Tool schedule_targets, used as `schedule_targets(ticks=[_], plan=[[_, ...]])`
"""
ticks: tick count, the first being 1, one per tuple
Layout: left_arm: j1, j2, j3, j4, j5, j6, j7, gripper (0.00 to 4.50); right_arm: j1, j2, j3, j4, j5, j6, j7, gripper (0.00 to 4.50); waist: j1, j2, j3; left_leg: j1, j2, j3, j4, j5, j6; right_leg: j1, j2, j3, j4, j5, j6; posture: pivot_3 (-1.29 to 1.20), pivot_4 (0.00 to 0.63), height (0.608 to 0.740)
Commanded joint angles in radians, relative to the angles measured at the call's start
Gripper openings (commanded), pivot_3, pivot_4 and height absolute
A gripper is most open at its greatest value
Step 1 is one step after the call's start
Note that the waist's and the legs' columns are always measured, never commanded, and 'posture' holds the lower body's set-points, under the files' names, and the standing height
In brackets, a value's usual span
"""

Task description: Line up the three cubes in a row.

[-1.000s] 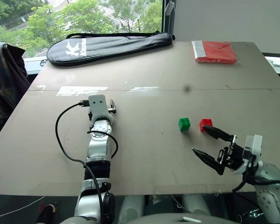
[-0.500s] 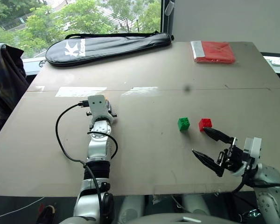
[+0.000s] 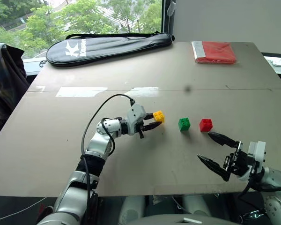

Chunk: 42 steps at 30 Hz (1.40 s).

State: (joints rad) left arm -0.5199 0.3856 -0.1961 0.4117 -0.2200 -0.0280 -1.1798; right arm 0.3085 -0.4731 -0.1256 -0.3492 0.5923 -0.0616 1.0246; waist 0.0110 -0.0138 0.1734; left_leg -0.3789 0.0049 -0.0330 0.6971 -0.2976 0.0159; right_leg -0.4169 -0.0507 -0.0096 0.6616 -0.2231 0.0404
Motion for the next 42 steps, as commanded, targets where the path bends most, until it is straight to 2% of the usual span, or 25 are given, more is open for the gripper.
schedule_targets(ticks=[1,5,9,21,23,26,28,31,36,39,42], plan=[[-0.074,0.017,-0.042,0.116,0.002,-0.078,-0.198,1.26,0.011,0.005,-0.017,-0.042,-0.001,-0.027,-0.015,4.5,0.001,0.0,0.0,0.0,0.0,0.0,0.0,0.0,0.0,0.0,0.0,0.0,0.0,0.0,0.0,0.0,0.15,0.7],[-0.159,-0.003,-0.07,0.298,0.087,-0.222,-0.212,1.26,0.031,0.01,-0.024,-0.053,-0.002,-0.039,-0.028,4.5,0.002,0.0,0.0,-0.001,0.0,0.0,0.0,0.0,0.0,0.0,0.0,0.0,0.0,0.0,0.0,0.0,0.15,0.7],[-0.234,-0.049,-0.053,0.442,0.113,-0.296,-0.182,1.26,0.044,0.021,-0.014,-0.067,-0.009,-0.047,-0.044,4.5,0.003,0.0,0.0,-0.001,0.0,0.0,0.002,0.0,0.0,0.001,0.0,0.0,0.0,-0.002,0.004,0.0,0.15,0.7],[-0.302,-0.06,-0.033,0.593,0.151,-0.377,-0.202,1.26,0.039,0.031,-0.009,-0.072,-0.01,-0.049,-0.058,4.5,0.002,0.0,0.0,0.0,-0.001,-0.001,0.005,0.0,0.0,0.002,0.0,0.0,0.001,-0.002,0.005,0.0,0.15,0.7],[-0.302,-0.056,-0.032,0.596,0.153,-0.379,-0.215,2.29,0.038,0.031,-0.007,-0.073,-0.01,-0.048,-0.058,4.5,0.0,0.0,0.0,0.0,0.0,-0.001,0.005,0.0,0.0,0.002,0.0,0.0,0.001,-0.001,0.006,0.0,0.15,0.7],[-0.305,-0.059,-0.02,0.604,0.159,-0.382,-0.203,3.54,0.037,0.03,-0.006,-0.072,-0.01,-0.046,-0.057,4.5,-0.001,0.0,0.0,-0.001,0.0,-0.001,0.005,0.0,0.0,0.002,0.001,0.0,0.001,0.0,0.008,0.0,0.15,0.7],[-0.317,-0.059,-0.015,0.624,0.183,-0.394,-0.133,4.48,0.036,0.03,-0.003,-0.072,-0.011,-0.046,-0.056,4.5,0.0,0.0,0.0,-0.001,0.0,-0.002,0.005,0.0,0.0,0.002,0.001,0.0,0.001,0.0,0.008,0.0,0.15,0.7],[-0.321,-0.056,0.0,0.634,0.189,-0.393,-0.085,4.48,0.033,0.03,0.001,-0.07,-0.014,-0.046,-0.055,4.5,0.0,0.0,0.0,0.0,0.0,-0.002,0.005,0.0,0.0,0.002,0.001,0.0,0.001,0.0,0.008,0.0,0.15,0.7],[-0.253,-0.009,0.037,0.538,0.138,-0.365,-0.135,4.48,0.036,0.028,-0.003,-0.061,-0.013,-0.049,-0.049,4.5,-0.006,0.0,0.0,0.0,0.001,-0.001,0.005,0.0,0.0,0.002,0.001,0.0,0.001,0.0,0.008,0.0,0.15,0.7],[-0.132,0.068,0.08,0.322,0.028,-0.226,-0.237,4.48,0.042,0.021,-0.016,-0.036,-0.011,-0.054,-0.037,4.5,-0.021,0.0,0.0,0.0,0.002,-0.002,0.004,0.0,0.0,0.001,0.002,0.0,0.001,0.001,0.007,0.0,0.15,0.7],[0.03,0.169,0.105,0.05,-0.042,-0.065,-0.253,4.48,0.044,0.01,-0.046,0.022,-0.016,-0.072,-0.019,4.5,-0.032,0.001,0.001,0.0,0.006,-0.003,0.002,0.0,0.0,-0.001,0.003,0.004,0.001,0.002,0.003,0.0,0.15,0.7]])
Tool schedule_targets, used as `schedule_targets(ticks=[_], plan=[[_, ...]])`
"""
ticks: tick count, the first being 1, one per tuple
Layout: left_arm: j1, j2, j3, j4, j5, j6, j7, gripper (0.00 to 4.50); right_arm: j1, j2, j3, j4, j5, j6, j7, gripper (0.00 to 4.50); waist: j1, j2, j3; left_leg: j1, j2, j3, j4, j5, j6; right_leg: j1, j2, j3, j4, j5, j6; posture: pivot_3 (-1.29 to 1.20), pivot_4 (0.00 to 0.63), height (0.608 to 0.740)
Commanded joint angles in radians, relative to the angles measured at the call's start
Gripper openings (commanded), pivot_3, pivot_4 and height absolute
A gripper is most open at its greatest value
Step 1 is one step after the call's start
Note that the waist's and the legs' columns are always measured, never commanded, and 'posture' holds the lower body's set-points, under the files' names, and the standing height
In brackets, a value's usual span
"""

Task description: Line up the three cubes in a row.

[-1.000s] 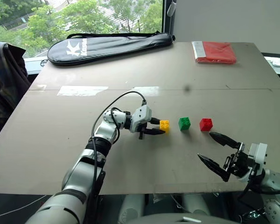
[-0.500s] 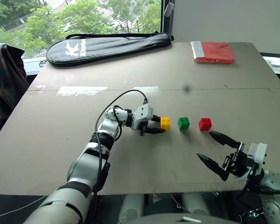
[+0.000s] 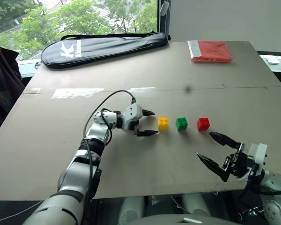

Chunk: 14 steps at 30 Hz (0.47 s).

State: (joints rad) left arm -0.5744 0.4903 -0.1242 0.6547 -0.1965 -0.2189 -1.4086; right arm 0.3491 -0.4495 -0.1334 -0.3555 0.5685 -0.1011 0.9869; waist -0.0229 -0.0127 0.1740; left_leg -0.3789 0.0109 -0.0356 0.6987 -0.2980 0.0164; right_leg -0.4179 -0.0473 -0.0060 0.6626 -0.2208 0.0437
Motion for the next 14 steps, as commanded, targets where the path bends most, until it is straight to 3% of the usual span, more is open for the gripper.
schedule_targets(ticks=[1,5,10,14], plan=[[0.172,0.102,0.051,-0.3,-0.073,0.172,0.007,4.48,0.0,-0.025,-0.052,0.071,-0.002,-0.041,0.032,4.5,0.006,0.0,0.0,0.0,0.001,-0.001,0.0,0.0,0.0,0.0,0.0,0.0,0.0,0.0,0.0,0.0,0.15,0.7],[0.421,0.175,0.101,-0.588,-0.071,0.292,0.145,4.48,-0.02,-0.057,-0.083,0.188,-0.01,-0.069,0.082,4.5,0.013,0.002,0.001,0.001,0.0,0.002,0.0,0.0,0.0,0.0,-0.004,0.002,-0.001,-0.002,-0.004,0.0,0.15,0.7],[0.711,0.166,0.161,-0.879,-0.061,0.418,0.364,4.48,-0.058,-0.1,-0.11,0.287,-0.001,-0.068,0.148,4.5,0.021,0.004,0.001,0.002,-0.001,0.002,0.0,-0.001,0.001,0.001,-0.009,0.002,-0.002,-0.005,0.001,0.0,0.15,0.7],[0.852,0.123,0.181,-1.042,-0.098,0.487,0.486,4.48,-0.089,-0.136,-0.116,0.355,-0.007,-0.065,0.19,4.5,0.022,0.005,0.0,0.002,0.0,0.001,0.0,-0.001,0.001,0.001,-0.007,0.001,-0.001,-0.005,0.001,0.0,0.15,0.7]])
